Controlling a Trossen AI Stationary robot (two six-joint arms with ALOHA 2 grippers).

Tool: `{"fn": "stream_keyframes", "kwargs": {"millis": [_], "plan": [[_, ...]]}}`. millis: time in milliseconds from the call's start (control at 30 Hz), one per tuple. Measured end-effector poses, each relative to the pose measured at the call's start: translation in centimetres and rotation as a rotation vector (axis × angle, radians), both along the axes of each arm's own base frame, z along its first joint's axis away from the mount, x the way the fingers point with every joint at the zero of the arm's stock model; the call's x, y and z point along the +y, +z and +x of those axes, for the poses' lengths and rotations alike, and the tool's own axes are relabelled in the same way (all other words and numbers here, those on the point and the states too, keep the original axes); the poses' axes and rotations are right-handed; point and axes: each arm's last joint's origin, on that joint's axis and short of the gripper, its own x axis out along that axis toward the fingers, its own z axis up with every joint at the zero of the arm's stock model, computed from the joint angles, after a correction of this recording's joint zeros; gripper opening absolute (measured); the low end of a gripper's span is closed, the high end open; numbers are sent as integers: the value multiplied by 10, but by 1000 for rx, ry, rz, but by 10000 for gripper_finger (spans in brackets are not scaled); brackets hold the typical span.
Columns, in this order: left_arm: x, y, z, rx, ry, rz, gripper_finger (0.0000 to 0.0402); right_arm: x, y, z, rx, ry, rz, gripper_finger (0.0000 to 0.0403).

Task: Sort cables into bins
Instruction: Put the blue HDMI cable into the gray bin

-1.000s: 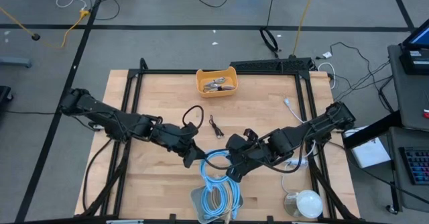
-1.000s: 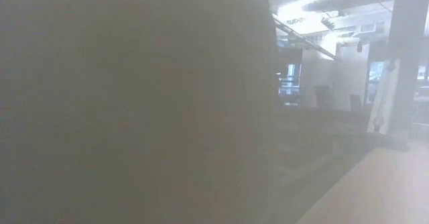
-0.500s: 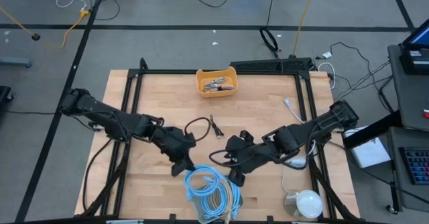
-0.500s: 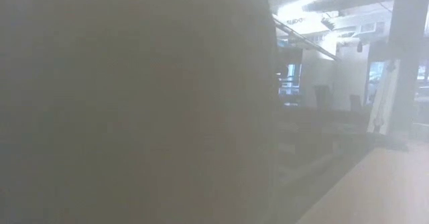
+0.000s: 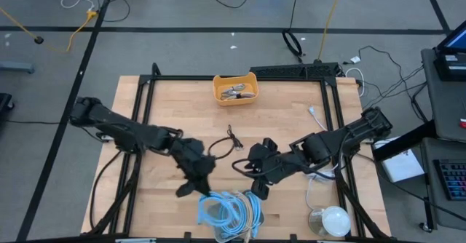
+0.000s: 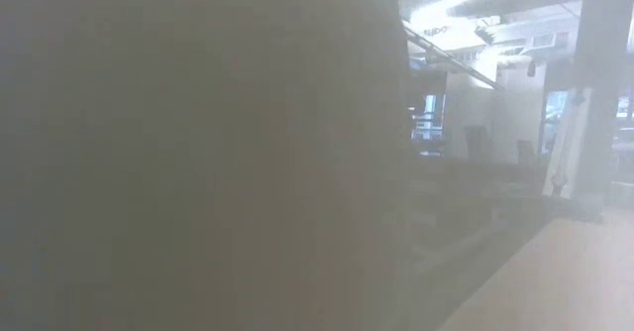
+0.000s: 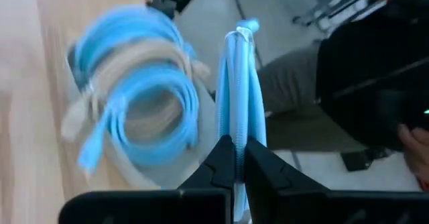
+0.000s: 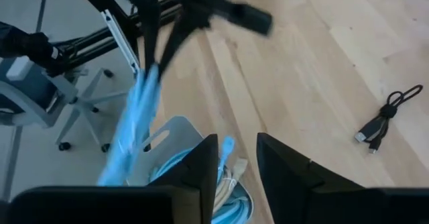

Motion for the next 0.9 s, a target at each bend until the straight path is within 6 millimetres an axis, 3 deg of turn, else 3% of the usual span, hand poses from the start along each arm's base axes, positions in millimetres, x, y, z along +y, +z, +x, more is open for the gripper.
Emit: {"fn": "stream_keyframes", "kwargs": {"millis": [200,333,500,633,900], "plan": [[-13,-21,55,-204,-117,-248,11,0,-2,2,11,28,13,98],[-30,-42,77,-277,-134,-358,11,2,-2,1,19,31,41,105],[-52,-77,83,-221,-107,-340,11,9,-2,-2,26,38,56,105],[-60,-99,87,-164,-63,-320,11,14,-2,-5,26,49,61,103],[-55,-98,93,-224,4,-330,11,16,-2,-6,26,53,60,102]]}}
